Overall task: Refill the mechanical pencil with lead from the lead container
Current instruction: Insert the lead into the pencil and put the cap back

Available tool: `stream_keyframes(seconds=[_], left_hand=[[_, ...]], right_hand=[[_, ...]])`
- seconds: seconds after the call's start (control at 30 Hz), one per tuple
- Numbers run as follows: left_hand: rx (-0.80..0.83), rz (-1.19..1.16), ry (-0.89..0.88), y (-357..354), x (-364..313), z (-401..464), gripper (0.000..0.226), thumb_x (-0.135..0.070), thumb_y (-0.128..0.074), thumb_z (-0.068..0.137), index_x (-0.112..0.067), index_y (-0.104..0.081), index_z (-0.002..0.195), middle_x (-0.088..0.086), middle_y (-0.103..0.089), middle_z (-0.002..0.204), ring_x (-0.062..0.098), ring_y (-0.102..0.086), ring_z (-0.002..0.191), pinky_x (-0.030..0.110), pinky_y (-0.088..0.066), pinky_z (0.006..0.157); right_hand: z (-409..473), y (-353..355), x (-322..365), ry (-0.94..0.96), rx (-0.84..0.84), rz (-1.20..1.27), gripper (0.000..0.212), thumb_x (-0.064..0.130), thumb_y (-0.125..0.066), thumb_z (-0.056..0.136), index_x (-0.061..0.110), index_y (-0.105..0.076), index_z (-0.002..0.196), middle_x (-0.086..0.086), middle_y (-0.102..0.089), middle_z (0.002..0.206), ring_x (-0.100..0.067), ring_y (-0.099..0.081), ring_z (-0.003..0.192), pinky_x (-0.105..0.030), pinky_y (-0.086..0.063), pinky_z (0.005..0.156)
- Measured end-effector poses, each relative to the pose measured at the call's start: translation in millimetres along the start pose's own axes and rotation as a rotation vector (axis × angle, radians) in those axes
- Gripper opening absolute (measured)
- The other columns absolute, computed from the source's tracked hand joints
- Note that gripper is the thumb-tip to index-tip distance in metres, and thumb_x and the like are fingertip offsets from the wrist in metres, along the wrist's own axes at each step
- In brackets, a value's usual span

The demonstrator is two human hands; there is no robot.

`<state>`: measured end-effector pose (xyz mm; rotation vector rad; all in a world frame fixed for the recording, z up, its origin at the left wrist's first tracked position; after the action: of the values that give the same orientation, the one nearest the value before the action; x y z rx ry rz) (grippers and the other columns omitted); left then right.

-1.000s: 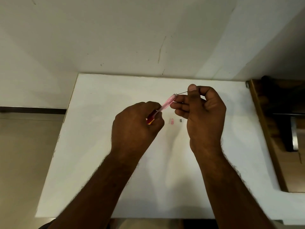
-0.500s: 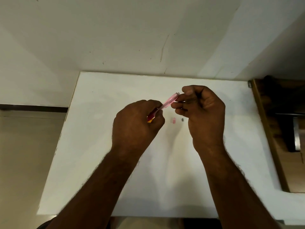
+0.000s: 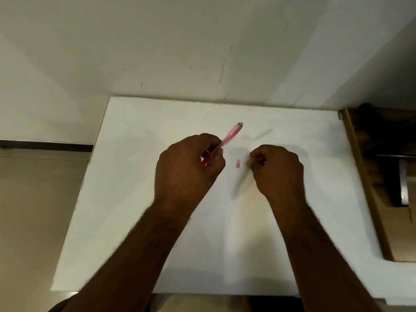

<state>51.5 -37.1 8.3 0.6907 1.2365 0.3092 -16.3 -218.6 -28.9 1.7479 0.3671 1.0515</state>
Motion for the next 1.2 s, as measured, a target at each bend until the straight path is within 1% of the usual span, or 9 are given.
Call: stream_keyframes(seconds=[0.17, 0.3, 0.37, 0.43, 0.47, 0.53, 0.6, 0.87, 1.2], left_hand=[[-0.004, -0.009, -0.008, -1, 2, 0, 0.014, -0.034, -0.065, 0.083, -0.031, -0.072, 0.094, -0.014, -0.074, 0.081, 0.009, -0.07, 0.075, 0.038, -0.057, 0.073], [-0.004, -0.026, 0.001, -2, 2, 1, 0.013, -0.034, -0.066, 0.082, -0.032, -0.071, 0.094, -0.016, -0.074, 0.08, 0.006, -0.069, 0.075, 0.037, -0.057, 0.073], [0.0, -0.03, -0.001, -2, 2, 0, 0.013, -0.034, -0.066, 0.082, -0.032, -0.071, 0.094, -0.016, -0.074, 0.08, 0.006, -0.069, 0.076, 0.037, -0.057, 0.073], [0.005, -0.03, -0.022, -2, 1, -1, 0.013, -0.034, -0.066, 0.083, -0.031, -0.072, 0.094, -0.015, -0.074, 0.08, 0.007, -0.069, 0.075, 0.037, -0.057, 0.073], [0.011, -0.028, -0.03, -3, 0, 0, 0.013, -0.034, -0.065, 0.083, -0.03, -0.072, 0.094, -0.014, -0.074, 0.081, 0.008, -0.069, 0.076, 0.037, -0.057, 0.074], [0.025, -0.023, -0.038, -4, 0, 0, 0.014, -0.033, -0.065, 0.084, -0.029, -0.073, 0.095, -0.013, -0.075, 0.083, 0.009, -0.07, 0.077, 0.037, -0.057, 0.074], [0.029, -0.019, -0.04, -4, 0, 1, 0.014, -0.032, -0.065, 0.084, -0.029, -0.073, 0.095, -0.013, -0.075, 0.084, 0.008, -0.07, 0.077, 0.037, -0.057, 0.074], [0.019, -0.005, -0.065, -4, -1, 0, 0.013, -0.03, -0.066, 0.084, -0.027, -0.074, 0.094, -0.012, -0.074, 0.081, 0.011, -0.07, 0.075, 0.038, -0.057, 0.073], [0.03, 0.035, -0.095, -2, -2, 0, 0.012, -0.028, -0.065, 0.085, -0.027, -0.073, 0.093, -0.008, -0.073, 0.08, 0.018, -0.069, 0.073, 0.041, -0.056, 0.071]], right_hand=[[1, -5, 5, 0.012, -0.014, -0.122, 0.01, 0.015, -0.066, 0.088, 0.019, -0.075, 0.089, -0.002, -0.077, 0.091, -0.028, -0.07, 0.089, -0.032, -0.048, 0.074], [0, -4, 5, -0.007, -0.014, -0.063, 0.006, 0.023, -0.07, 0.086, 0.019, -0.073, 0.085, 0.001, -0.076, 0.086, -0.025, -0.069, 0.085, -0.032, -0.048, 0.073], [2, 2, 4, -0.084, -0.022, 0.261, 0.003, 0.02, -0.074, 0.083, 0.02, -0.075, 0.081, 0.004, -0.076, 0.081, -0.02, -0.071, 0.08, -0.033, -0.054, 0.076], [3, 7, 8, -0.17, 0.037, 0.807, 0.009, 0.01, -0.074, 0.085, 0.017, -0.077, 0.082, 0.0, -0.076, 0.079, -0.019, -0.073, 0.074, -0.036, -0.059, 0.075], [2, 9, 12, -0.196, 0.087, 1.04, 0.009, 0.007, -0.074, 0.086, 0.015, -0.078, 0.084, -0.002, -0.076, 0.08, -0.02, -0.074, 0.074, -0.032, -0.059, 0.074], [1, 14, 18, -0.22, 0.156, 1.292, 0.01, 0.007, -0.072, 0.089, 0.015, -0.078, 0.088, -0.005, -0.077, 0.084, -0.022, -0.076, 0.079, -0.026, -0.058, 0.073], [-1, 18, 22, -0.234, 0.182, 1.397, 0.011, 0.007, -0.07, 0.092, 0.015, -0.078, 0.09, -0.006, -0.078, 0.086, -0.025, -0.077, 0.083, -0.025, -0.059, 0.071], [-2, 20, 27, -0.175, 0.17, 1.346, 0.011, 0.01, -0.068, 0.094, 0.014, -0.079, 0.094, -0.009, -0.079, 0.089, -0.026, -0.077, 0.088, -0.029, -0.06, 0.076], [-1, 20, 29, -0.112, 0.127, 1.256, 0.014, 0.012, -0.067, 0.096, 0.017, -0.079, 0.09, -0.006, -0.079, 0.083, -0.02, -0.075, 0.082, -0.029, -0.06, 0.076]])
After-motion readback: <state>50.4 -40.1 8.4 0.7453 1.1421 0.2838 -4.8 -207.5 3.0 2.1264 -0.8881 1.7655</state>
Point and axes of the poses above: each hand's wrist, its own z-axis towards the middle knuckle, its own y-axis out of the back of the hand, x = y × z, the point moved 5 cm from there along z, towards the middle knuckle
